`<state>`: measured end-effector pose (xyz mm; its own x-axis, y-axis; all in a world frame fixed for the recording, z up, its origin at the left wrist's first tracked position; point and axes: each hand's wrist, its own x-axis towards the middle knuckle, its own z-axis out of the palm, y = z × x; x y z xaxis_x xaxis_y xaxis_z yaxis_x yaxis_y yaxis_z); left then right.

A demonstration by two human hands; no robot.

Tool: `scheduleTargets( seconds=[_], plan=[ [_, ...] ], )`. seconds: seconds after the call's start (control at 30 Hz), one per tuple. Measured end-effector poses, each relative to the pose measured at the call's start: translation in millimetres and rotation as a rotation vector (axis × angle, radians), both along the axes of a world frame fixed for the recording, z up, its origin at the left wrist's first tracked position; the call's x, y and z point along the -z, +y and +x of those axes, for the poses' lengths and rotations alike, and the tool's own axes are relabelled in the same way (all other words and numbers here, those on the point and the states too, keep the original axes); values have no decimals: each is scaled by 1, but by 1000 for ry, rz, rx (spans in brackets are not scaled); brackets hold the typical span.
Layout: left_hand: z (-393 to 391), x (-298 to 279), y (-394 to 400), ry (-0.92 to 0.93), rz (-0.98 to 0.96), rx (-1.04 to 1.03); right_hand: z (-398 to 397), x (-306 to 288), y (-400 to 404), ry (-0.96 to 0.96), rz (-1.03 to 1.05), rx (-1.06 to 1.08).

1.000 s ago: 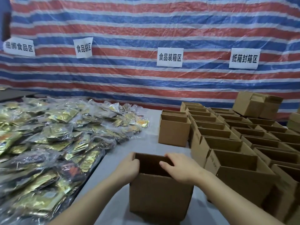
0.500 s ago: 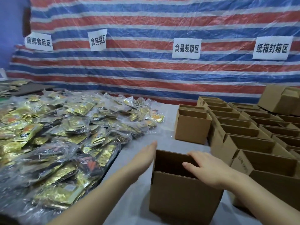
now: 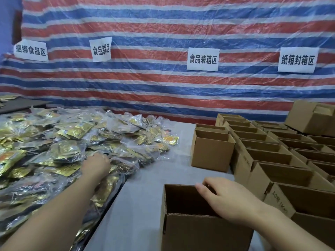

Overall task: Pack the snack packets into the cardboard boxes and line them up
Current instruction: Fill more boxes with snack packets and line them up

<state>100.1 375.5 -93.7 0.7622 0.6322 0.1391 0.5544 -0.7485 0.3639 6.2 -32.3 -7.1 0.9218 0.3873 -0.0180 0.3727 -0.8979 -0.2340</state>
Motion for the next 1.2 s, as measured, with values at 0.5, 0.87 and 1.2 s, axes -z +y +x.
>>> scheduleTargets(
  seconds=[0.5,0.87,1.2],
  plan=[
    [5,21,9,249,67,-34,-6,12,1,18,-118,15],
    [-26,-1,-3,324,-211,56,-8,14,-1,1,-122,-7],
    [-39,16,-15,243,-169,-26,-22,14,-10,9,-97,13]
  ],
)
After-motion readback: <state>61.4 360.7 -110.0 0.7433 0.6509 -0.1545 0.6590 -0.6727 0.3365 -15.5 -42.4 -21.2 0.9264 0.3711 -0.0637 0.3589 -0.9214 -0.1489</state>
